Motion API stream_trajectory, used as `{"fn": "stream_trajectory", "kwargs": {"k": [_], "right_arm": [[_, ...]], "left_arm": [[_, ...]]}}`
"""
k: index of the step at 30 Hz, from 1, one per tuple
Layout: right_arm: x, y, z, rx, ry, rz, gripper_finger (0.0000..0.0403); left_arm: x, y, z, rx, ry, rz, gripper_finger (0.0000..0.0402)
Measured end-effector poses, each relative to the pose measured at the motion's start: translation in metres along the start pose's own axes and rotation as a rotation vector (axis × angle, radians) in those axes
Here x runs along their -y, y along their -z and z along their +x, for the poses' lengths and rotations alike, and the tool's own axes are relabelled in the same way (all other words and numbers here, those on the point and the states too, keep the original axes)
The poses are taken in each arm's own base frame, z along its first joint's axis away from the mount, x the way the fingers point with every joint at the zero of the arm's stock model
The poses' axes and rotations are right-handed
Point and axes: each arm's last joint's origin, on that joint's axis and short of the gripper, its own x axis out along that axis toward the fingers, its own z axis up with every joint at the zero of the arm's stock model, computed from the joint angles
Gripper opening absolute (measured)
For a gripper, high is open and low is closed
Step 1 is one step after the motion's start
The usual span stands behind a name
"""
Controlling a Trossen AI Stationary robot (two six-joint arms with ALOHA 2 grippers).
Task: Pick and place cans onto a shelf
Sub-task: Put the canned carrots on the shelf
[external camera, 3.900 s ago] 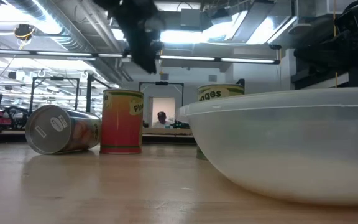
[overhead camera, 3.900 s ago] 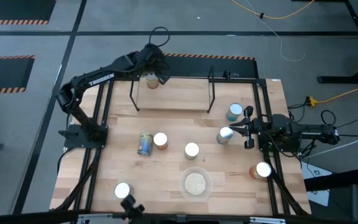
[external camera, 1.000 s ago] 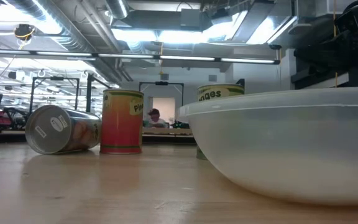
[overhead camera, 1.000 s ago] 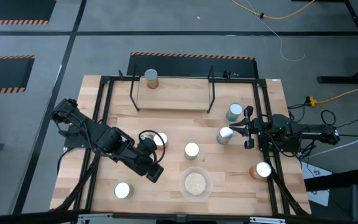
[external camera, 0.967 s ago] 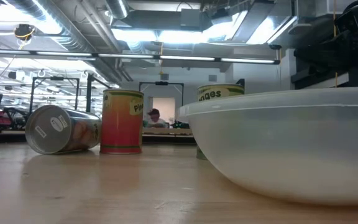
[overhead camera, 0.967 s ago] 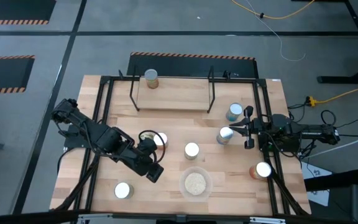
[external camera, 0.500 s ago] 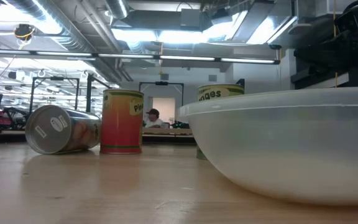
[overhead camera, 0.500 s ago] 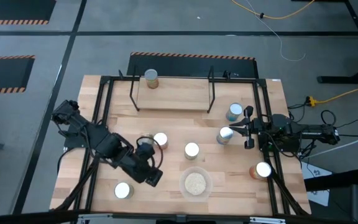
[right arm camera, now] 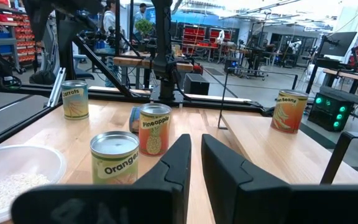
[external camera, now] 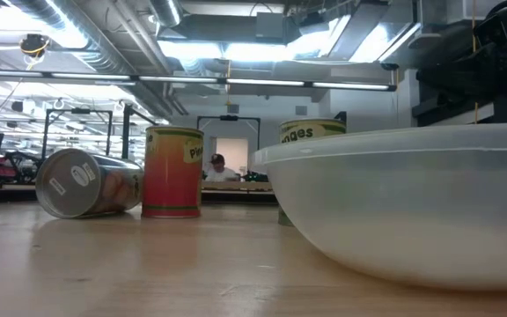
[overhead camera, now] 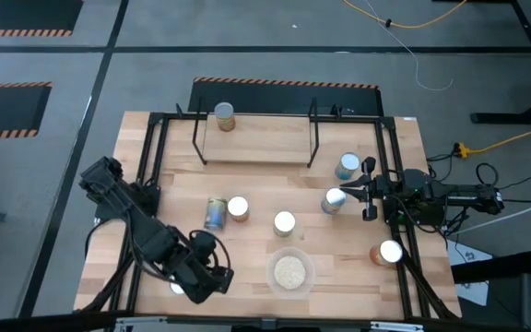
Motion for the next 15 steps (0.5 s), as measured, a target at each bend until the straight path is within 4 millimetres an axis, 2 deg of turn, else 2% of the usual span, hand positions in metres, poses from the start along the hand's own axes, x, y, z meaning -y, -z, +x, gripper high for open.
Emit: {"fn": "stream_trajectory", "kwargs": {"k": [8,15], "right_arm": [[0.0,0.0,0.0,0.0,0.0,0.0,0.0045],[0.0,0.0,0.0,0.0,0.0,0.0,0.0045]], "left_arm": [[-0.003,0.015,0.03,-0.058,-0.142,-0.018,0.0289],[-0.01,0.017,0.049,-0.083,-0.297,-0.024,0.0289]]}}
